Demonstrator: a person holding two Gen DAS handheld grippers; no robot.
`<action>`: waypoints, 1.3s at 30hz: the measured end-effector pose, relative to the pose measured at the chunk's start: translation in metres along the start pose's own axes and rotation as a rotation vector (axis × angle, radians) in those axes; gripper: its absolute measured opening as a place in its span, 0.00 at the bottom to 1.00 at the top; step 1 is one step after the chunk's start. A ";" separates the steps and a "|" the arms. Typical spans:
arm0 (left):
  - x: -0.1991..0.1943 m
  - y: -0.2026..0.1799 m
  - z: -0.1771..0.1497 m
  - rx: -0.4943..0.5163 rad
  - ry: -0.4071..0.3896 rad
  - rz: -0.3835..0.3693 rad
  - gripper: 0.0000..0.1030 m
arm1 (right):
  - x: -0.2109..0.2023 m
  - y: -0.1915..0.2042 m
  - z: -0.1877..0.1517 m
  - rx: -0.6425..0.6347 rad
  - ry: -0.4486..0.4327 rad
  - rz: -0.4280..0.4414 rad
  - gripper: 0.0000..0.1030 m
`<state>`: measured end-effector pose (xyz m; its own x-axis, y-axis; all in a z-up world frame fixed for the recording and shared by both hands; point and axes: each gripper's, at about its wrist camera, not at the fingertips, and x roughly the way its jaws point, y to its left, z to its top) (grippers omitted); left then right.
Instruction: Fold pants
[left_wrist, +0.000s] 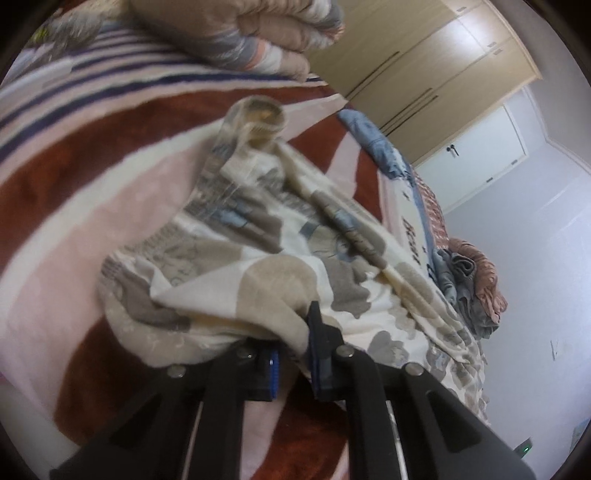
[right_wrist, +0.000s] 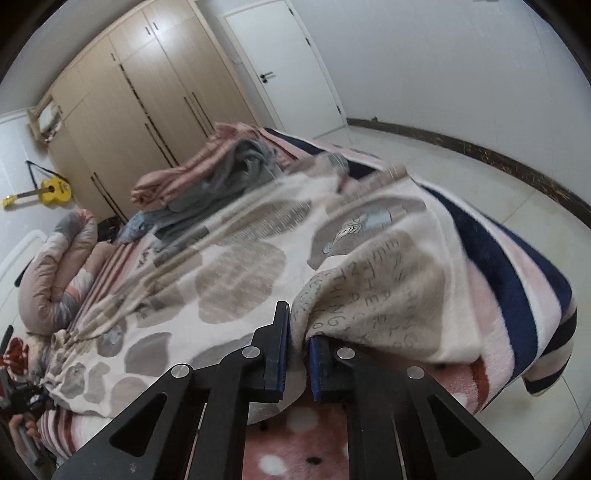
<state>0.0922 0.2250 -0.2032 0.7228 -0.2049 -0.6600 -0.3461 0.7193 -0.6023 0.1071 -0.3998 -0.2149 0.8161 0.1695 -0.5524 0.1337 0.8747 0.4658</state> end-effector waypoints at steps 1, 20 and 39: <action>-0.005 -0.004 0.002 0.013 -0.007 0.000 0.09 | -0.004 0.003 0.003 -0.004 -0.007 0.010 0.04; 0.006 -0.089 0.101 0.243 0.020 0.143 0.09 | 0.036 0.051 0.121 -0.169 0.117 0.053 0.04; 0.174 -0.102 0.186 0.259 0.251 0.305 0.12 | 0.217 0.076 0.203 -0.203 0.348 -0.061 0.04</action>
<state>0.3644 0.2400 -0.1733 0.4332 -0.0897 -0.8968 -0.3368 0.9068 -0.2534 0.4083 -0.3893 -0.1591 0.5664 0.2275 -0.7921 0.0336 0.9540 0.2980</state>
